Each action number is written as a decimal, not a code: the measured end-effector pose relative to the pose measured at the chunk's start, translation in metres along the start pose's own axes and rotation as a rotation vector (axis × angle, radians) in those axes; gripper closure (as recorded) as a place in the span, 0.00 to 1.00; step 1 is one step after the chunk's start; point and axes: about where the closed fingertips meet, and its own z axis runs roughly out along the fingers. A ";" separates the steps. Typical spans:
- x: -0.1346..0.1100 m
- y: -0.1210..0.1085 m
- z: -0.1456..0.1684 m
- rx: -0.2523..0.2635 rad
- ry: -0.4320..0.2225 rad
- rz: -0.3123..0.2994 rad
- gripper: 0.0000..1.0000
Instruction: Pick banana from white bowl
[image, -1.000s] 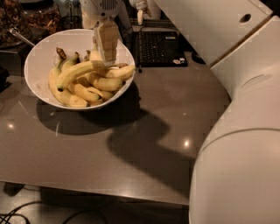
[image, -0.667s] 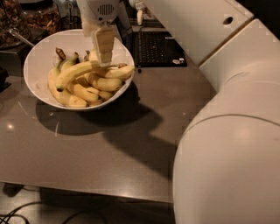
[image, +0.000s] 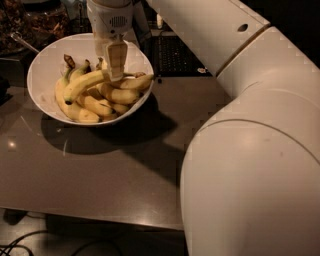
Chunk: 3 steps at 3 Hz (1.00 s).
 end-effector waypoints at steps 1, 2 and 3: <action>-0.002 0.000 0.013 -0.027 -0.011 -0.001 0.43; -0.003 -0.002 0.023 -0.047 -0.019 -0.004 0.43; -0.003 -0.008 0.033 -0.061 -0.017 -0.014 0.43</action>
Offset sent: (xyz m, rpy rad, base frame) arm -0.0216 -0.0201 -0.0323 -0.1307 0.1818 0.0264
